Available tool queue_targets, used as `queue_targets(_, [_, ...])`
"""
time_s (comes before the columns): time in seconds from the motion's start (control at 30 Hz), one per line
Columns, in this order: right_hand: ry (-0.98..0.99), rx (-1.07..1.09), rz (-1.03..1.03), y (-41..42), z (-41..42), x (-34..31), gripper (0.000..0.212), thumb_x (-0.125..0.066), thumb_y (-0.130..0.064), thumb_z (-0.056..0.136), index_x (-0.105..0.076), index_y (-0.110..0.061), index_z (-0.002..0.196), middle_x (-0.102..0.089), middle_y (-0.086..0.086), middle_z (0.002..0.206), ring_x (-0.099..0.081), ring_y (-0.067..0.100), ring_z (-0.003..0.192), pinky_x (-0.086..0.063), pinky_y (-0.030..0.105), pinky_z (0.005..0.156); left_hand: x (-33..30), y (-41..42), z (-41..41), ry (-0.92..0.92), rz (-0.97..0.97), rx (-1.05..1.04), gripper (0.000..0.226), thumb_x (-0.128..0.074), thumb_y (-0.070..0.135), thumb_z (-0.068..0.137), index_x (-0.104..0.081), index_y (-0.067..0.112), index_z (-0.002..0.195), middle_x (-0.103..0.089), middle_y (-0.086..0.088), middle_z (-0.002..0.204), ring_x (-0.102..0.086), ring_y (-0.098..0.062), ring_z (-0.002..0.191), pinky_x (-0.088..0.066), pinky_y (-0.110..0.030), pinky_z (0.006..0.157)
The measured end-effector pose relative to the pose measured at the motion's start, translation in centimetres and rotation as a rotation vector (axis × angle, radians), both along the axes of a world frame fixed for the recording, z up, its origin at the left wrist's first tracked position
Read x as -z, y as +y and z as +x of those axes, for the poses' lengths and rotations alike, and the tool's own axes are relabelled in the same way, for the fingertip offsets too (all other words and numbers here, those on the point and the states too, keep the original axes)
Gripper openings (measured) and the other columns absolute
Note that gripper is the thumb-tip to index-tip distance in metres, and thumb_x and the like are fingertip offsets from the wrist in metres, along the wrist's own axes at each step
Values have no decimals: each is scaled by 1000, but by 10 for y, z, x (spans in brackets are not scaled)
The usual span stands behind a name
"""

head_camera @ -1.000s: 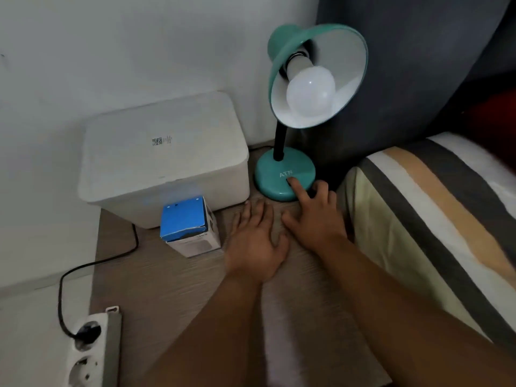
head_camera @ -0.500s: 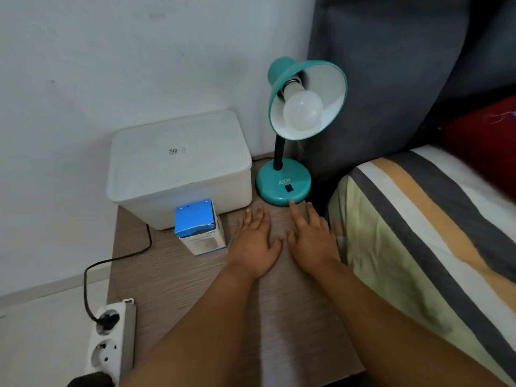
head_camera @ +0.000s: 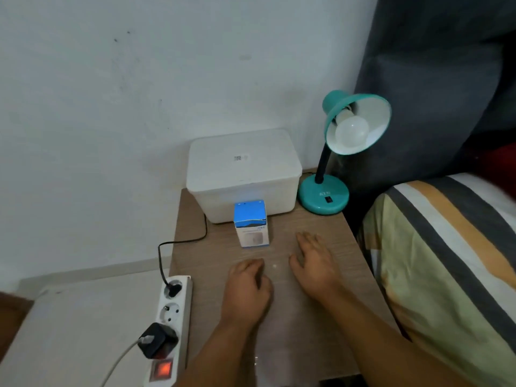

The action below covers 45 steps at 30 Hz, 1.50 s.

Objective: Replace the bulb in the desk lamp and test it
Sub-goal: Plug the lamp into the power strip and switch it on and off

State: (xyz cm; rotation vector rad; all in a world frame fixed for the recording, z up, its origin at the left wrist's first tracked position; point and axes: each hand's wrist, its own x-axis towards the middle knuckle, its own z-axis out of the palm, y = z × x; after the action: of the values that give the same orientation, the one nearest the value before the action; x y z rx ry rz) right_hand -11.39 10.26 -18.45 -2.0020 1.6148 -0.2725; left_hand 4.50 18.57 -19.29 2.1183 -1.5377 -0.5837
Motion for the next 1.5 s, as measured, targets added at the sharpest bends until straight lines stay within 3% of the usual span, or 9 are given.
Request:
queue_targets(0.2, [-166,-56,-25,3,42,-5,63,-47,-36,102,-26,-20,159,-29,-1,164,-24,15,151,-18,32,124,-11,1,31,175,-75,-281,57,-64,16,90,-49,10,145,-54,-6,144,-50,-22,131,-33,-27,110])
queue_targets(0.37, [-247,-73,-30,3,54,-6,62,-47,-31,100,-25,-26,159,-39,-3,159,-39,15,143,-37,42,117,-21,-12,38,297,-81,-267,64,-63,13,93,-39,11,152,-42,-1,156,-37,-18,144,-23,-20,111])
queue_targets(0.5, [-265,-66,-11,4,56,-5,63,-48,-30,100,-24,-28,159,-43,-4,156,-43,16,140,-41,42,113,-24,-18,34,387,-134,-185,56,-60,9,93,-50,24,146,-57,19,129,-54,-1,120,-33,2,87])
queue_targets(0.77, [-301,-15,-11,2,49,-6,68,-49,-34,99,-18,-32,160,-40,-5,158,-40,16,143,-40,44,114,-24,-23,24,414,-191,-108,56,-57,11,92,-52,36,143,-64,17,127,-59,0,111,-47,-19,92])
queue_targets(1.0, [-337,-22,-19,-3,43,-5,62,-47,-38,102,-25,-30,159,-43,-7,156,-42,15,141,-38,38,114,-21,-28,18,437,-195,-175,40,-57,32,99,-56,39,138,-66,23,110,-63,2,101,-48,-17,83])
queue_targets(1.13, [-437,56,9,-1,46,-13,49,-36,-52,103,-40,-38,150,-61,-11,139,-57,13,125,-48,40,104,-26,-36,16,450,-224,-297,40,-49,55,99,-71,29,122,-72,18,102,-66,-3,98,-49,-18,76])
queue_targets(1.23, [-483,132,63,-5,50,-22,50,-33,-62,100,-54,-36,137,-68,-8,125,-62,14,115,-51,42,98,-30,-45,17,451,-211,-388,52,-46,64,96,-76,24,107,-74,11,95,-66,-6,90,-54,-29,78])
queue_targets(1.37, [-495,207,98,-11,53,-29,67,-31,-76,92,-63,-29,127,-70,-7,119,-64,15,110,-52,44,97,-36,-52,20,485,-178,-463,56,-47,68,93,-76,21,91,-73,6,82,-66,-10,82,-49,-30,71])
queue_targets(1.5, [-481,268,96,-18,56,-32,65,-34,-74,93,-65,-26,124,-70,-6,116,-64,16,108,-52,43,94,-39,-56,22,480,-149,-489,52,-51,64,92,-74,18,83,-70,5,77,-64,-11,77,-40,-26,61])
